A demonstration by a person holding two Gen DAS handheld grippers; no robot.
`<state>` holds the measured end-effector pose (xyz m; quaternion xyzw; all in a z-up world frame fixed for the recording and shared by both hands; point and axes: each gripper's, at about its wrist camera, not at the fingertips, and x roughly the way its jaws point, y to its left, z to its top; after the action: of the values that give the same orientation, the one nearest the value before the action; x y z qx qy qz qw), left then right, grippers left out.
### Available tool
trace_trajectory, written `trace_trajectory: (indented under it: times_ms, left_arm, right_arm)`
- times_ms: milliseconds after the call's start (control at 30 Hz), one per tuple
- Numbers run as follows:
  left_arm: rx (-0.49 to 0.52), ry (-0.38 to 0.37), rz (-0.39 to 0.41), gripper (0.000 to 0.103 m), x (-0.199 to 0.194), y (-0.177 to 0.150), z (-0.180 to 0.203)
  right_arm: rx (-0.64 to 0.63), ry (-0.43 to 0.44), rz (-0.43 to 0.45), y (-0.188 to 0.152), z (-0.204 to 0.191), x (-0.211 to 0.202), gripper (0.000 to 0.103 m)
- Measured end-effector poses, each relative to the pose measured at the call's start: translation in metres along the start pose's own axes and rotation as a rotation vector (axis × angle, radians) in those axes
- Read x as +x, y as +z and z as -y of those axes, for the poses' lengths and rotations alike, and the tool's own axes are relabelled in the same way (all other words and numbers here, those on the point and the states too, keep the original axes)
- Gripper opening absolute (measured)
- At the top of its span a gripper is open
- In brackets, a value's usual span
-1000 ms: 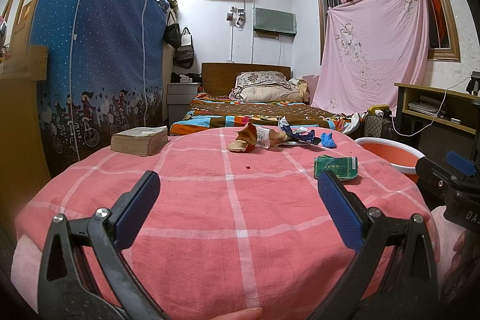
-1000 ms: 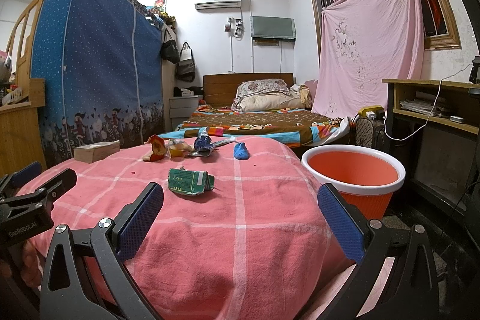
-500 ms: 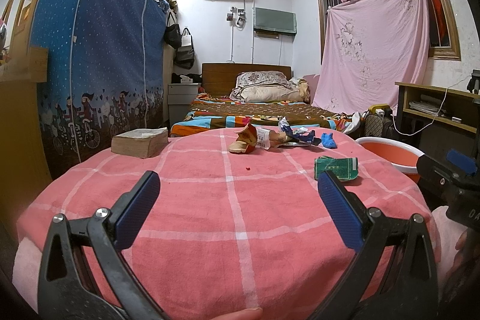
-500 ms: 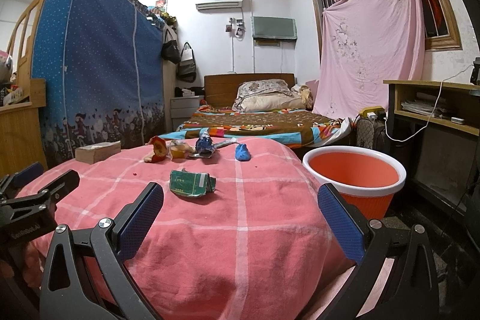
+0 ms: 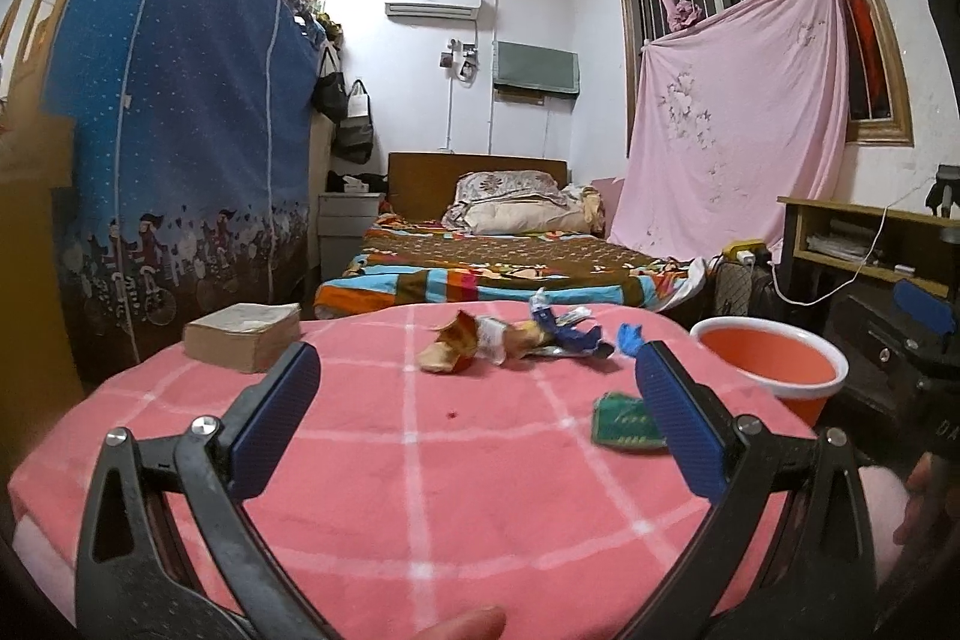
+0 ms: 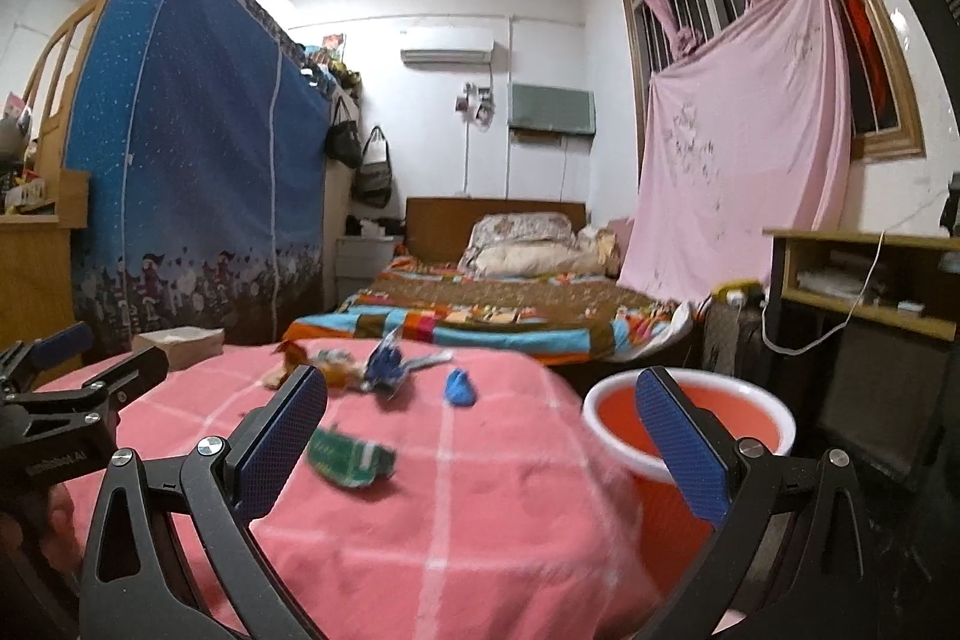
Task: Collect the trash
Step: 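Grasp the green pack with the left tool while the right tool grasps the blue crumpled item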
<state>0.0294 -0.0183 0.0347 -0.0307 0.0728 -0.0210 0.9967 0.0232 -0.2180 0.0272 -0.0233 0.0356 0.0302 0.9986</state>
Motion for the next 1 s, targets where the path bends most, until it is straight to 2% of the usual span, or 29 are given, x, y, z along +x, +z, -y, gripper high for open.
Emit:
trace_trajectory:
  times_ms: [233,500,800,1000]
  left_arm:
    - [0.016,-0.018,-0.023,0.088,0.021,0.004,0.024]
    - [-0.027,-0.056,-0.183,0.085,0.056,-0.005,0.042]
    - [0.04,-0.158,-0.37,0.071,0.09,-0.023,0.074]
    - [0.034,-0.216,-0.517,0.055,0.112,-0.027,0.082]
  right_arm:
    - [0.0,0.005,-0.007,0.005,0.02,0.022,0.103]
    - [-0.012,0.005,-0.049,0.002,0.035,0.041,0.103]
    - [-0.011,0.013,-0.147,-0.004,0.05,0.072,0.103]
    - [0.023,0.04,-0.232,-0.012,0.06,0.091,0.103]
